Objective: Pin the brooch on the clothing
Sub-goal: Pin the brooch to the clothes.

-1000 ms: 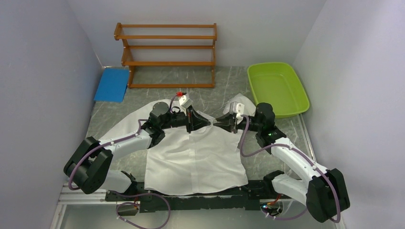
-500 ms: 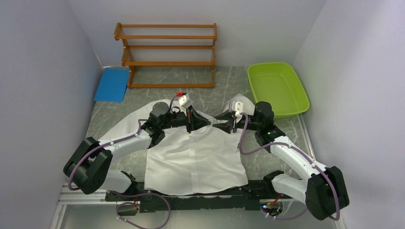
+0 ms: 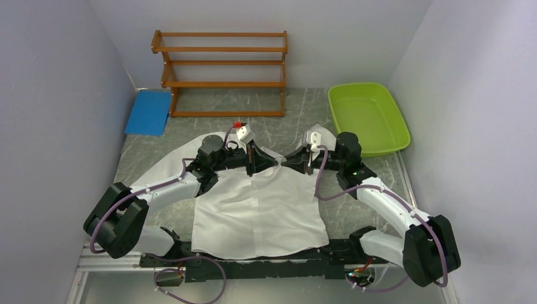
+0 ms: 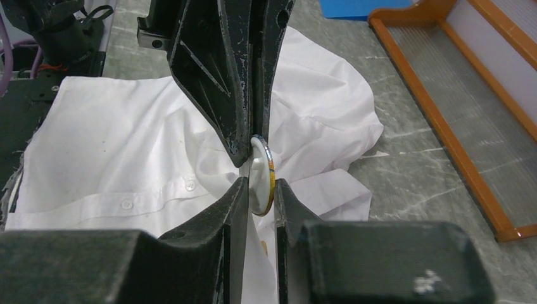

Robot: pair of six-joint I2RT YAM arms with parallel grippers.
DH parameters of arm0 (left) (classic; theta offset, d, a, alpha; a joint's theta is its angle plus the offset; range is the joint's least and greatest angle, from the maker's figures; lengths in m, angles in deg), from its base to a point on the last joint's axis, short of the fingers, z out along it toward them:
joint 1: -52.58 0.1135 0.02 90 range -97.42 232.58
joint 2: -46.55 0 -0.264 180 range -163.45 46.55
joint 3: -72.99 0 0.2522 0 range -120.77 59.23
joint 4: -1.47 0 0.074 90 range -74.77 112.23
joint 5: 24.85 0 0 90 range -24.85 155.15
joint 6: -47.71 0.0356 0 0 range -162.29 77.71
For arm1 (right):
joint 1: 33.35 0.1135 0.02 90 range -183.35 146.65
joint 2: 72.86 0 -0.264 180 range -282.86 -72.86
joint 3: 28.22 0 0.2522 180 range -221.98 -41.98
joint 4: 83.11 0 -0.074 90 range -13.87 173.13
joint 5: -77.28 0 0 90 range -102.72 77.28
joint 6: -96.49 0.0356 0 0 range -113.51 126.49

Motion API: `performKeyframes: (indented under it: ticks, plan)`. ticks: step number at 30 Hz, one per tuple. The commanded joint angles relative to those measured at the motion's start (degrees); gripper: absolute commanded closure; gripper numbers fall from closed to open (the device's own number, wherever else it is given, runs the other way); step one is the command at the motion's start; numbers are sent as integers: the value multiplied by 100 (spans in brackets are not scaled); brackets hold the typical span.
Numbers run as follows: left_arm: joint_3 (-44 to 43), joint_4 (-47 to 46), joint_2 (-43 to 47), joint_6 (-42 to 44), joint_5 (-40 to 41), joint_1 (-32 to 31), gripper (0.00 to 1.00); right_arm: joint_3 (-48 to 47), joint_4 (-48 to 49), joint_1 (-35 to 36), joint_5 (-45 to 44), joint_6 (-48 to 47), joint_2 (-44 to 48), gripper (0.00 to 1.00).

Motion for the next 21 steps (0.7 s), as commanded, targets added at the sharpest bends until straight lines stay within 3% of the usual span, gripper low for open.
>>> performKeyframes:
  ticks: [1,8,21]
  plan:
    - [-133,-237,270,-39,-91,-49,97,-231,227,25,96,1,-85,76]
    - [-173,-312,220,-85,-125,-49,97,-233,278,42,135,33,-79,71]
    - [-410,47,216,80,-214,-58,97,-558,-122,51,0,45,-316,83]
